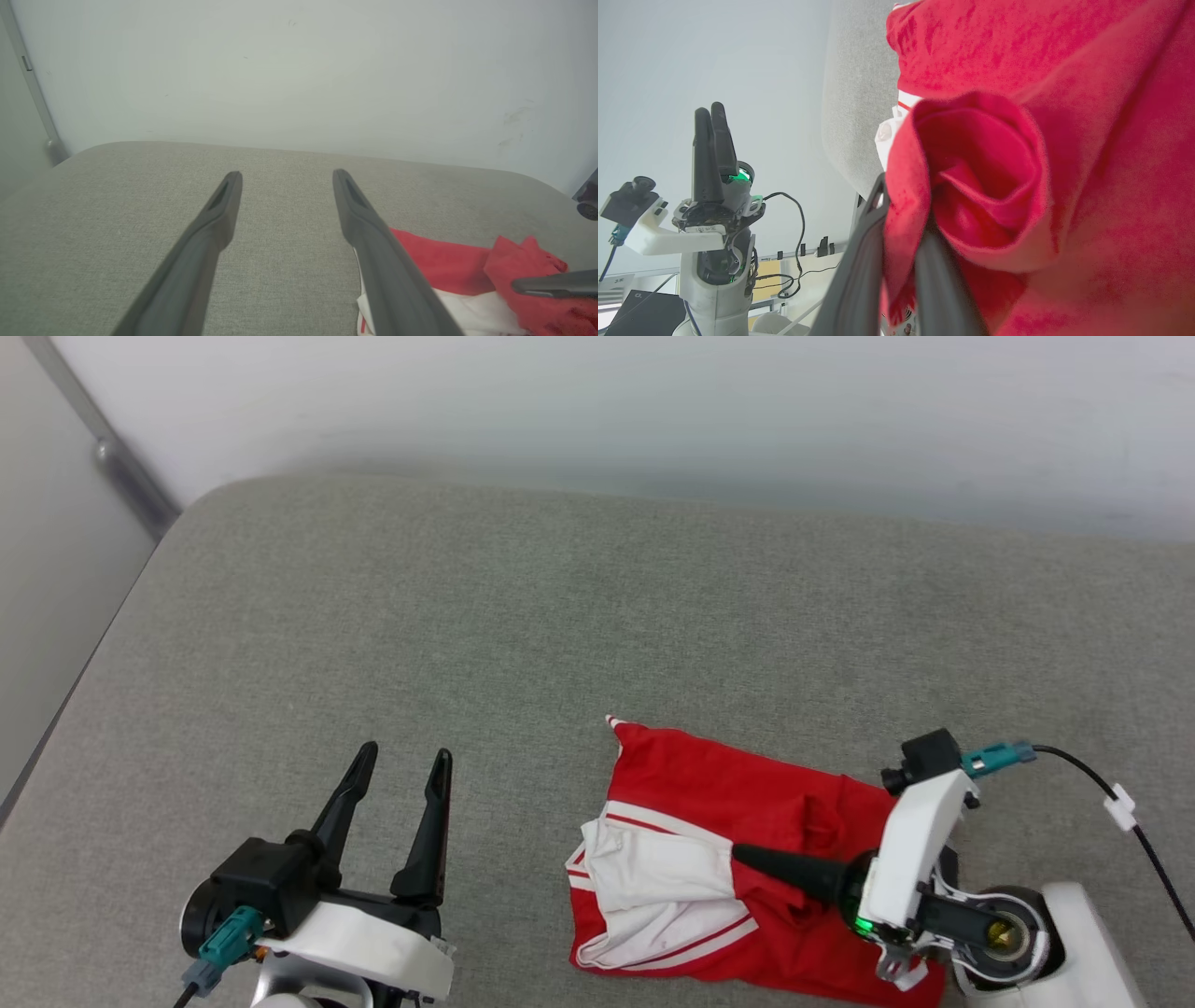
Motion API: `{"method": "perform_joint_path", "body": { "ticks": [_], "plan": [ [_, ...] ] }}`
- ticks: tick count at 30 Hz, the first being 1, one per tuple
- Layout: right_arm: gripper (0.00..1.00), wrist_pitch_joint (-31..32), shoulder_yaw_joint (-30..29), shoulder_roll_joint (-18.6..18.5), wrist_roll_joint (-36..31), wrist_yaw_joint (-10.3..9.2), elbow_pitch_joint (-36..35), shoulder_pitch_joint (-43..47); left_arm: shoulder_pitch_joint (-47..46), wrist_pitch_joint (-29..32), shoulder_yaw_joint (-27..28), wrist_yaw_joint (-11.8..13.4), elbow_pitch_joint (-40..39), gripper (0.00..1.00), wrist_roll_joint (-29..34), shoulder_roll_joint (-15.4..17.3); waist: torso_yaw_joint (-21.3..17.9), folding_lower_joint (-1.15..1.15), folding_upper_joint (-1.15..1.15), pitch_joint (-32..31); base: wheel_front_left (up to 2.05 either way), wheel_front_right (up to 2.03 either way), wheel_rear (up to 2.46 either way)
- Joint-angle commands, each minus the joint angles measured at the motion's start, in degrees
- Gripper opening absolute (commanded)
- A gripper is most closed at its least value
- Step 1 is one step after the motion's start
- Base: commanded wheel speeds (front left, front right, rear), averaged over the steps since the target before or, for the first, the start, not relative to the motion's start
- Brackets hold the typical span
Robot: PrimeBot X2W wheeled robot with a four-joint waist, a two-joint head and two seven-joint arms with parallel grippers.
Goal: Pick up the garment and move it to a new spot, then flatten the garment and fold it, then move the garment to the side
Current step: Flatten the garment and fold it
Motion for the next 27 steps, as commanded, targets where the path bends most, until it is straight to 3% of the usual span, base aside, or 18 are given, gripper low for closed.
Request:
{"method": "perform_joint_path", "body": {
  "ticks": [1,10,11,12,21,27],
  "plan": [
    [0.0,-1.6,1.9,0.1,1.2,-0.01,1.2,-1.7,-1.1,-0.2,-0.3,-0.4,0.2,1.0,-0.1,-0.4,1.2,0.0,0.0,1.1,0.0,0.0,0.0],
    [0.0,-13.0,16.4,0.1,5.9,0.0,9.7,-10.5,-4.3,-1.1,-0.8,-2.1,2.7,1.0,-0.2,-1.8,4.2,0.0,0.0,4.9,0.0,0.0,0.0],
    [0.4,-13.9,17.2,0.1,5.5,0.0,10.4,-11.0,-4.6,-1.2,-0.9,-2.3,2.9,1.0,-0.2,-2.0,4.2,0.0,0.0,5.2,0.0,0.0,0.0],
    [1.0,-14.6,17.9,0.1,5.5,0.0,11.2,-11.3,-4.8,-1.2,-0.8,-2.4,3.1,1.0,-0.2,-2.1,4.3,0.0,0.0,5.3,0.0,0.0,0.0],
    [1.0,-19.3,24.5,-0.2,3.5,0.0,11.7,-13.9,-4.9,-1.6,-0.3,-2.8,4.9,1.0,0.0,-2.3,2.7,0.0,0.0,4.7,0.0,0.0,0.0],
    [1.0,-25.9,30.4,-4.7,-5.0,-0.01,6.3,-15.3,-4.1,-1.7,-0.4,-2.4,5.1,1.0,0.2,-1.9,0.5,0.0,0.0,3.0,0.0,0.0,0.0]
  ]
}}
